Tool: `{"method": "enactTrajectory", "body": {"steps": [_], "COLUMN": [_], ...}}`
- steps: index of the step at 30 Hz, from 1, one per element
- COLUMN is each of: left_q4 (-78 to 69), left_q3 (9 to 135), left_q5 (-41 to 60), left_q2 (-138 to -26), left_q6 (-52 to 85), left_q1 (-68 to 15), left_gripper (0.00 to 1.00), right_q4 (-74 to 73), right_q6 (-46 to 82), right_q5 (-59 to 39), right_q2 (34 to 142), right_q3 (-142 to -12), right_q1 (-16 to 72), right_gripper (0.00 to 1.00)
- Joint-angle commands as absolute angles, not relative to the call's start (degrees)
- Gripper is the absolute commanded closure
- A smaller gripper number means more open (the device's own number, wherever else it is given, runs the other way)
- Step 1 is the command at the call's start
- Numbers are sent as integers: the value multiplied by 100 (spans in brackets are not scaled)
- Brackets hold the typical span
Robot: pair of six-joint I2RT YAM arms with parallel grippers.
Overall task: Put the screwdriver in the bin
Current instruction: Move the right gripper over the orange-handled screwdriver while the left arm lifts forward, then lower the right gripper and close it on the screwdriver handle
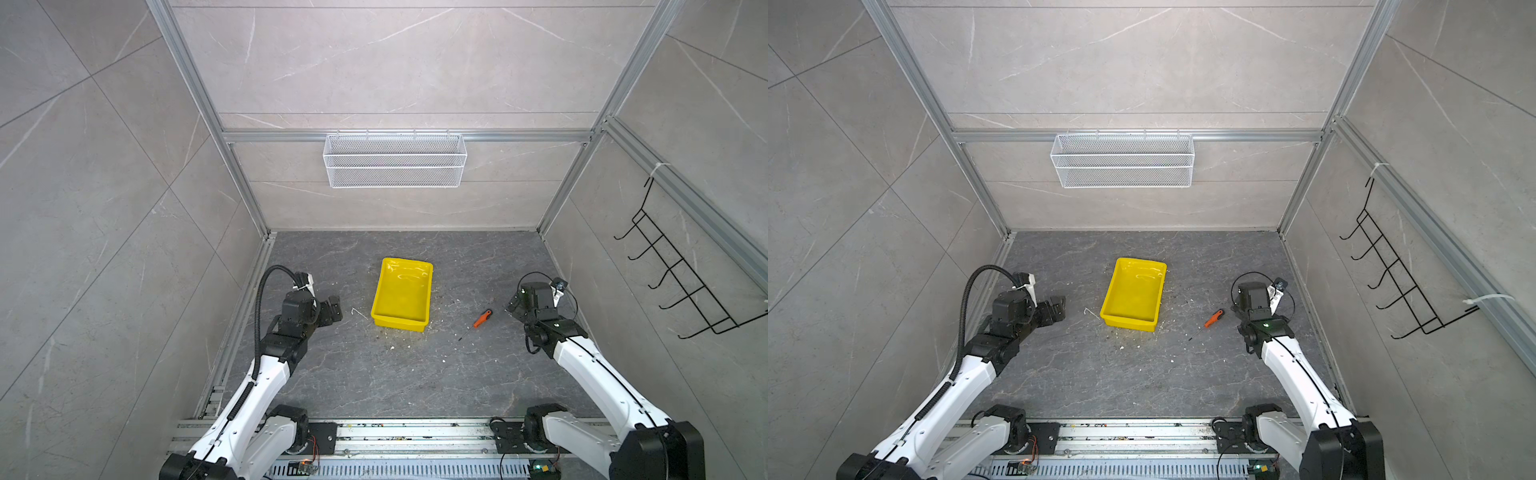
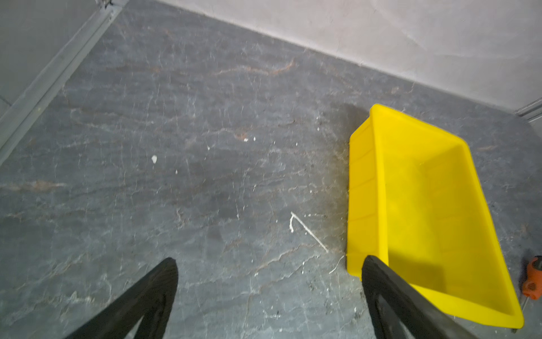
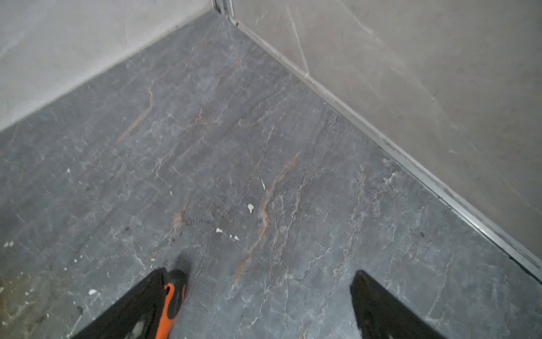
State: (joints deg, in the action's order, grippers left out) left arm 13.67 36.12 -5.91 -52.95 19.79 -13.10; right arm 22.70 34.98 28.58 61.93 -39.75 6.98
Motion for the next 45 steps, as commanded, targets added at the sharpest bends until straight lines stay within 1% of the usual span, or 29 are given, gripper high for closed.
{"method": "enactTrajectory", "body": {"steps": [1, 4, 6, 9, 15, 17, 19, 22, 23, 24, 25, 27, 29, 31, 33, 36, 37, 38, 39, 40, 42, 45], "left_q4": [2315, 2882, 3059, 3201, 3707, 3410, 2960, 2142, 1913, 1741, 1715, 1515, 568, -732, -1308, -993, -738, -276, -344, -727, -1053, -793], "left_q3": [4050, 4211, 4202, 4151, 4189, 4197, 4109, 3914, 3871, 3842, 3841, 3631, 3068, 2482, 2315, 2486, 2561, 2705, 2765, 2724, 2752, 3056], "left_q5": [-911, -1313, -1355, -1340, -2169, -2029, -1836, -1598, -1505, -1446, -1519, -1916, -2280, -2502, -2445, -2336, -2449, -2596, -2621, -2566, -2535, -2264], "left_q2": [-5420, -5467, -5470, -5430, -5249, -5172, -5161, -5378, -5492, -5649, -5776, -5868, -5874, -5981, -6258, -6638, -6734, -6739, -6764, -6877, -7211, -7583], "left_q6": [2387, 2794, 2938, 3302, 4930, 4900, 4933, 5129, 5236, 5379, 5602, 6085, 6218, 5970, 5626, 5174, 5371, 5752, 5619, 5400, 5532, 5496], "left_q1": [-1294, -1290, -1290, -1290, -1243, -1244, -1246, -1254, -1254, -1263, -1292, -1416, -1597, -1759, -1775, -1784, -1784, -1756, -1757, -1767, -1760, -1748], "left_gripper": [0, 0, 0, 0, 0, 0, 0, 0, 1, 5, 7, 7, 8, 8, 8, 5, 5, 2, 1, 1, 0, 1], "right_q4": [2386, 2034, 2054, 2072, 2036, 2039, 2167, 2472, 2502, 2537, 2571, 2606, 2912, 3177, 3183, 3025, 2968, 2959, 2945, 2898, 2806, 2674], "right_q6": [3473, 3428, 3395, 3409, 3484, 3478, 3578, 3637, 3619, 3598, 3580, 3530, 3713, 4119, 4476, 4739, 4778, 4826, 4908, 4984, 5075, 5187], "right_q5": [2357, 2060, 2130, 1981, 1653, 1677, 1899, 2137, 2115, 2093, 2048, 1811, 1703, 1558, 1156, 336, 44, -130, -300, -415, -474, -450], "right_q2": [6327, 6343, 6408, 6553, 6694, 6624, 6574, 6644, 6653, 6633, 6596, 6514, 6471, 6311, 6135, 6148, 6243, 6340, 6445, 6543, 6693, 6912], "right_q3": [-3805, -3575, -3678, -3805, -3779, -3767, -3761, -3865, -3881, -3889, -3885, -3884, -4004, -4048, -3998, -4023, -4085, -4155, -4237, -4277, -4330, -4355], "right_q1": [703, 694, 694, 694, 684, 686, 686, 645, 633, 625, 608, 589, 589, 589, 589, 589, 595, 589, 591, 589, 596, 591], "right_gripper": [1, 1, 1, 1, 1, 1, 1, 1, 1, 1, 1, 1, 1, 1, 1, 1, 1, 1, 1, 1, 1, 1]}}
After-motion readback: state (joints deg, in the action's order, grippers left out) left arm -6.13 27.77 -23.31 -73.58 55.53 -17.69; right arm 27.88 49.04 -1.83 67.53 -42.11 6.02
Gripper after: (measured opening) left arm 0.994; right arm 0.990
